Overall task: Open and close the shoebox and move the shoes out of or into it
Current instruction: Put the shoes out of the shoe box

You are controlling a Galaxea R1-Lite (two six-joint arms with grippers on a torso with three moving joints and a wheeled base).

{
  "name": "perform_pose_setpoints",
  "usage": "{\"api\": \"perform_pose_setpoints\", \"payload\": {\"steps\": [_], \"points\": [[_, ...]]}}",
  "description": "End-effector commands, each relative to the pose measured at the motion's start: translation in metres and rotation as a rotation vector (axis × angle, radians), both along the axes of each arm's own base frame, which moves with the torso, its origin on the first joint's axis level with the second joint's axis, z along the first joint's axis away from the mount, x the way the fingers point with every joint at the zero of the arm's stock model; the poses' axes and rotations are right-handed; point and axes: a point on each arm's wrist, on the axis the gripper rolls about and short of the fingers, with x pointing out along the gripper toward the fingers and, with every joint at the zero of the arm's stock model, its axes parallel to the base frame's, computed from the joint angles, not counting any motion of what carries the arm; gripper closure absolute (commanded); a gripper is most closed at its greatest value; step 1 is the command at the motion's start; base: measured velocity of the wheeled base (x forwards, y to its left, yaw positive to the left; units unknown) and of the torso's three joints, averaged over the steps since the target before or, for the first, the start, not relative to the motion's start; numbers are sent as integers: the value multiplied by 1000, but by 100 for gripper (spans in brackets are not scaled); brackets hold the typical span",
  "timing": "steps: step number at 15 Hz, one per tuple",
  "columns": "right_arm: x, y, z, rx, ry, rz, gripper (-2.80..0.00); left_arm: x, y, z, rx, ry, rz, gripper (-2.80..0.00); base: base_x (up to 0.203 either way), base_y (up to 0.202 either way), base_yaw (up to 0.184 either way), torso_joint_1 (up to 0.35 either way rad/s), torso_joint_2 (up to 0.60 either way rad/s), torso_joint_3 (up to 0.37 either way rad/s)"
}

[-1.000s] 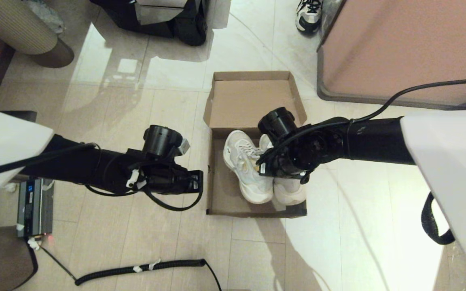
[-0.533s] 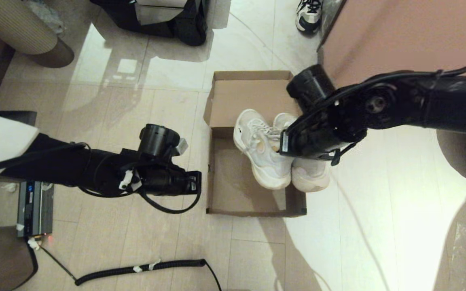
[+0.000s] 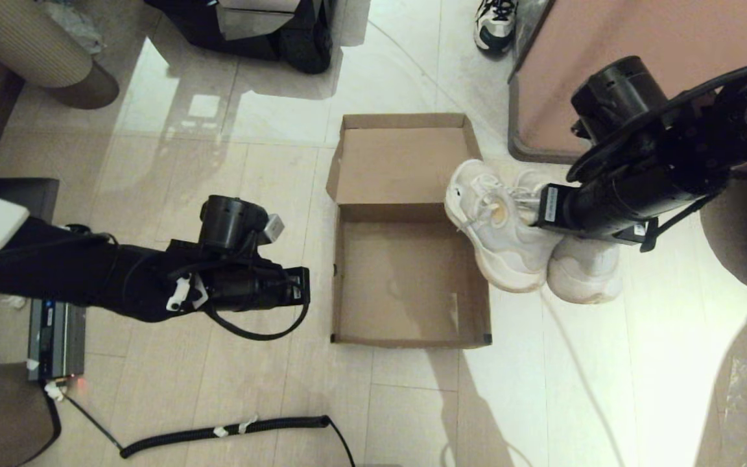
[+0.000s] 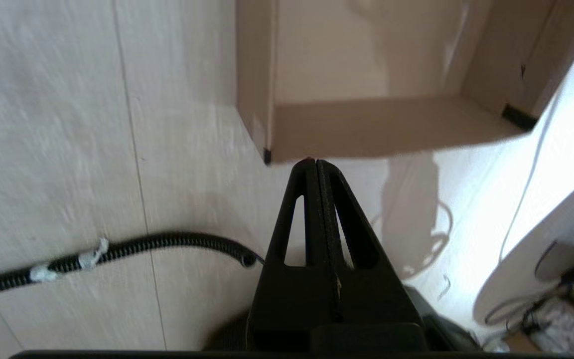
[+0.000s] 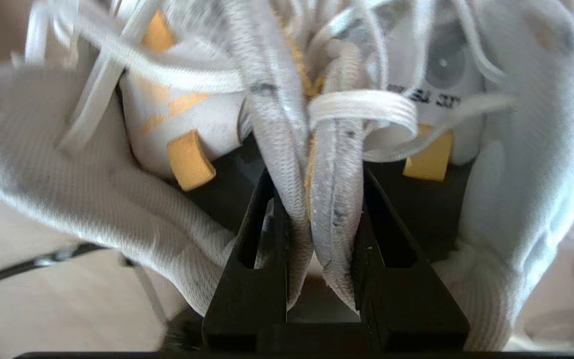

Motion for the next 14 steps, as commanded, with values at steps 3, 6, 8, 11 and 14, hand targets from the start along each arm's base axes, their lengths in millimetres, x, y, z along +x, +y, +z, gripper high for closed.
{"api": "perform_pose_setpoints", "payload": {"steps": [3, 6, 8, 11, 14], "points": [[10, -43, -31, 9, 50, -112, 0, 6, 15, 3, -10, -22, 43, 0, 0, 0, 0, 0, 0, 0], [42, -65, -75, 12, 86, -181, 0, 11, 29, 6, -9, -35, 81, 0, 0, 0, 0, 0, 0, 0], [64, -76, -101, 19, 108, -213, 0, 14, 35, 6, -12, -43, 99, 0, 0, 0, 0, 0, 0, 0], [98, -101, -145, -4, 130, -254, 0, 18, 50, 7, -11, -48, 138, 0, 0, 0, 0, 0, 0, 0], [134, -126, -198, -53, 125, -256, 0, 24, 66, 7, 12, -59, 164, 0, 0, 0, 0, 0, 0, 0]]}}
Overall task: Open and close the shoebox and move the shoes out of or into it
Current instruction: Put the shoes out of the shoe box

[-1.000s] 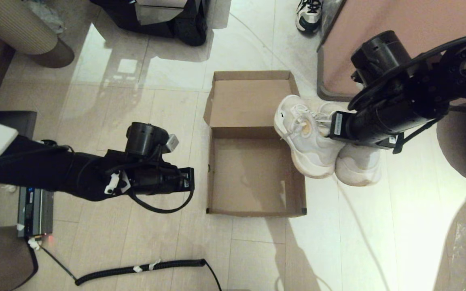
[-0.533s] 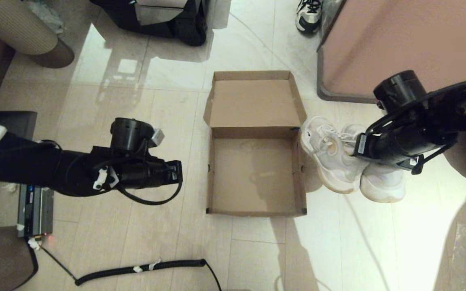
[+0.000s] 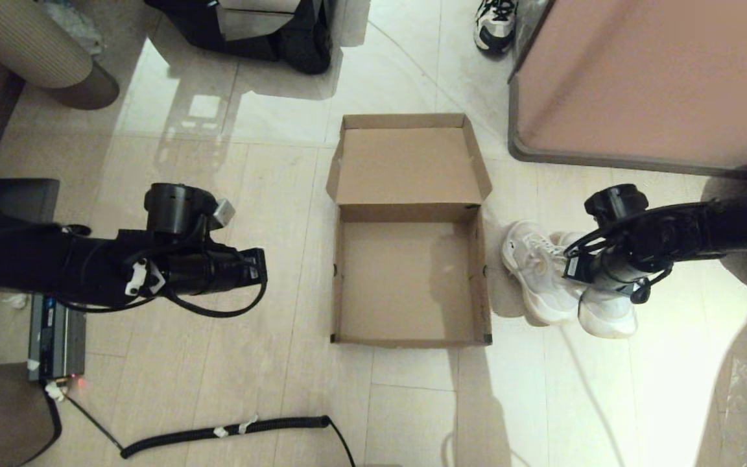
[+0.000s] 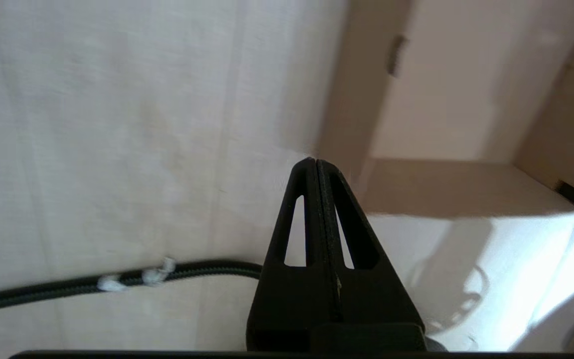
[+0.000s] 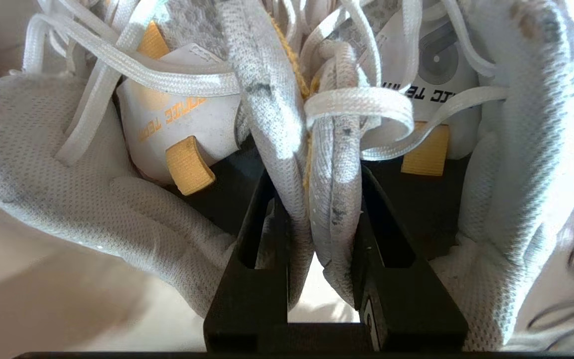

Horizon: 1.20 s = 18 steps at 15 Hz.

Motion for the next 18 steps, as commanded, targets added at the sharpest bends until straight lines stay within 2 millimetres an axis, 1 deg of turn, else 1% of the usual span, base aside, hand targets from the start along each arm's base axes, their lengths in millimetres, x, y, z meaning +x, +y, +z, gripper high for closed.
{"api": "perform_pose_setpoints", "payload": {"steps": [1, 2, 3, 4, 5, 6, 9, 10, 11, 12, 15, 16, 17, 18], "points": [[33, -18, -63, -28, 53, -15, 0, 5, 8, -2, 5, 2, 20, 0, 0, 0, 0, 0, 0, 0], [44, -25, -70, -39, 31, -21, 0, 7, 9, -4, 3, -2, 22, 0, 0, 0, 0, 0, 0, 0], [52, -29, -73, -47, 13, -25, 0, 9, 9, -7, 3, -4, 23, 0, 0, 0, 0, 0, 0, 0], [53, -31, -74, -51, 11, -25, 0, 11, 9, -9, 2, -8, 25, 0, 0, 0, 0, 0, 0, 0], [53, -31, -78, -49, 19, -27, -33, 12, 10, -11, 2, -5, 28, 0, 0, 0, 0, 0, 0, 0], [53, -31, -79, -46, 21, -29, -280, 13, 11, -13, 3, -1, 30, 0, 0, 0, 0, 0, 0, 0], [52, -31, -82, -43, 31, -34, -280, 16, 18, -15, 4, 5, 48, 0, 0, 0, 0, 0, 0, 0], [50, -31, -77, -44, 24, -33, -280, 16, 21, -15, 4, 5, 53, 0, 0, 0, 0, 0, 0, 0], [46, -30, -69, -43, 15, -32, -280, 16, 22, -15, 3, 4, 57, 0, 0, 0, 0, 0, 0, 0], [40, -29, -56, -44, -3, -28, -280, 16, 23, -15, 3, 3, 60, 0, 0, 0, 0, 0, 0, 0], [7, -21, -9, -42, -62, -14, -280, 16, 23, -15, 2, 3, 60, 0, 0, 0, 0, 0, 0, 0], [-5, -16, 6, -43, -82, -1, 0, 16, 23, -15, 2, 5, 60, 0, 0, 0, 0, 0, 0, 0], [-16, -8, 18, -41, -102, 19, 0, 16, 24, -16, 3, 8, 62, 0, 0, 0, 0, 0, 0, 0], [-24, 8, 29, -36, -121, 60, 0, 15, 23, -17, 4, 12, 61, 0, 0, 0, 0, 0, 0, 0]]}}
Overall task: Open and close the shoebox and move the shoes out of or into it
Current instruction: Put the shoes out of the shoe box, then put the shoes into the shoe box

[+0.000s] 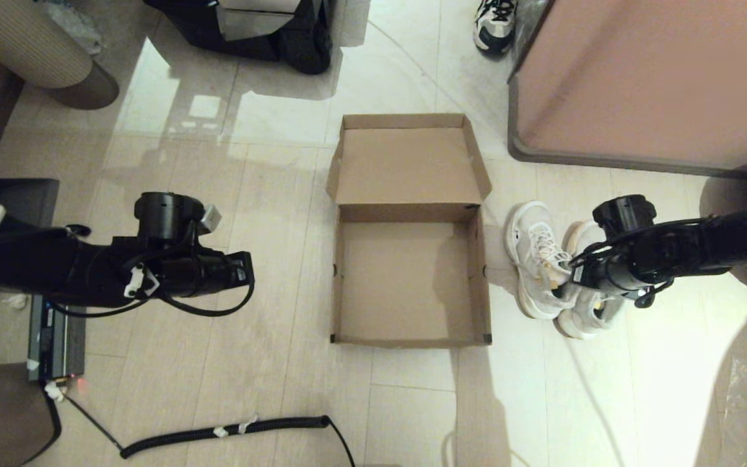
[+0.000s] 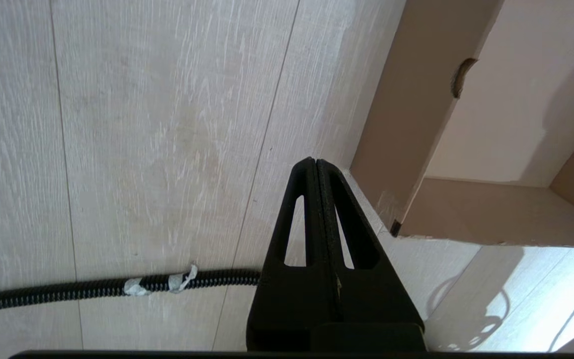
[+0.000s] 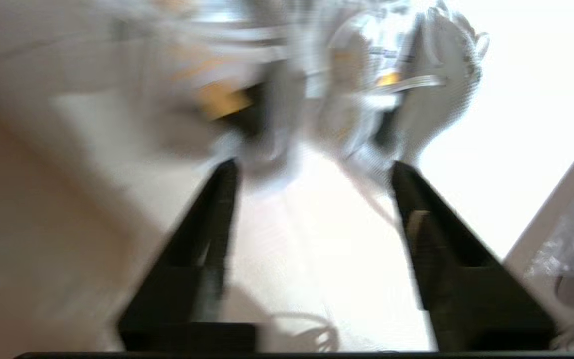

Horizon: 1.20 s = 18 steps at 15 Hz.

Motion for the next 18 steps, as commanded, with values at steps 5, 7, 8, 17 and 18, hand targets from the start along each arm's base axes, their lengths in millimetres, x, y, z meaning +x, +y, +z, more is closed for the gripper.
{"api": "perform_pose_setpoints", "payload": {"steps": [5, 7, 8, 17, 18], "points": [[-22, 96, 19, 61, -35, 257, 0, -3, 1, -3, 1, 11, 3, 0, 0, 0, 0, 0, 0, 0], [-22, 118, 4, 71, -1, 294, 0, -2, 2, -2, 0, 4, 8, 0, 0, 0, 0, 0, 0, 0], [-21, 125, -2, 76, 14, 302, 0, 0, 4, -3, -2, -14, 13, 0, 0, 0, 0, 0, 0, 0], [-8, 184, -59, 23, 104, 426, 0, 13, 16, -9, -10, -74, 47, 0, 0, 0, 0, 0, 0, 0], [-10, 192, -63, 17, 110, 448, 0, 16, 17, -9, -12, -102, 51, 0, 0, 0, 0, 0, 0, 0]]}}
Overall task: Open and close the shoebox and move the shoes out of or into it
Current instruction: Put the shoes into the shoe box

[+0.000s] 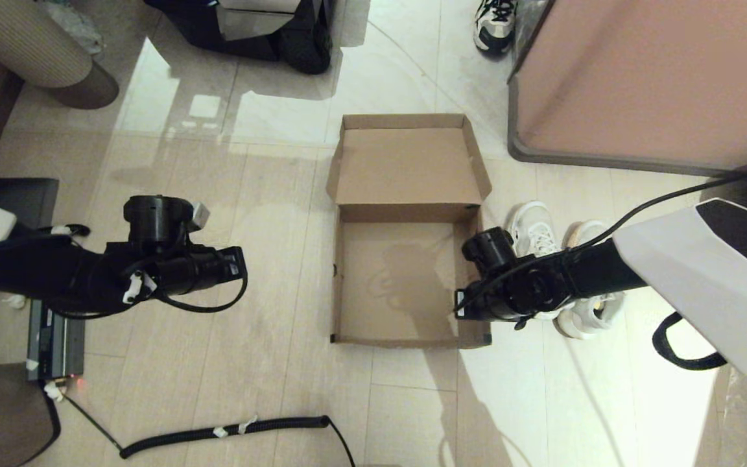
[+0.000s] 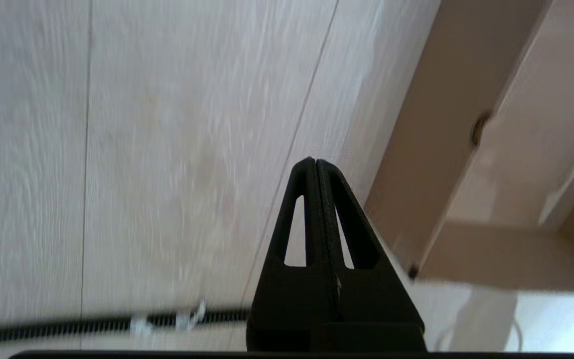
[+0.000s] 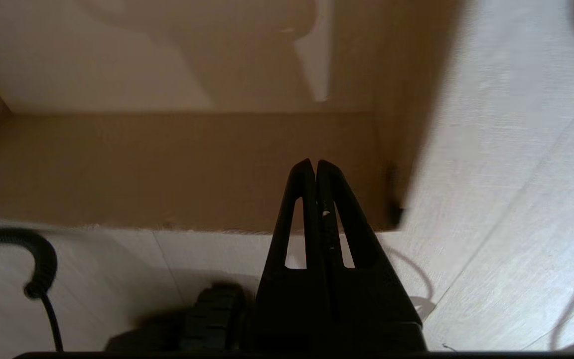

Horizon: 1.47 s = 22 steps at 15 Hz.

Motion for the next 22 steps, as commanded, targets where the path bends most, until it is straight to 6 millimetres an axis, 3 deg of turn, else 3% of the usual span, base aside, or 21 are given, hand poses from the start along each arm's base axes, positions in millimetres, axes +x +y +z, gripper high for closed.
{"api": "perform_pose_setpoints", "payload": {"steps": [1, 5, 13, 22], "points": [[-2, 19, -22, -22, 37, 40, 0, 6, 3, -4, -3, -27, 10, 0, 0, 0, 0, 0, 0, 0], [0, 34, -42, -59, 48, 50, 0, 8, 13, -4, -4, -39, 33, 0, 0, 0, 0, 0, 0, 0], [0, 48, -56, -130, 106, 87, 0, 18, 16, 5, -10, -80, 44, 0, 0, 0, 0, 0, 0, 0], [-12, 53, -47, -161, 160, 109, 0, 21, 16, 9, -11, -97, 45, 0, 0, 0, 0, 0, 0, 0]]}}
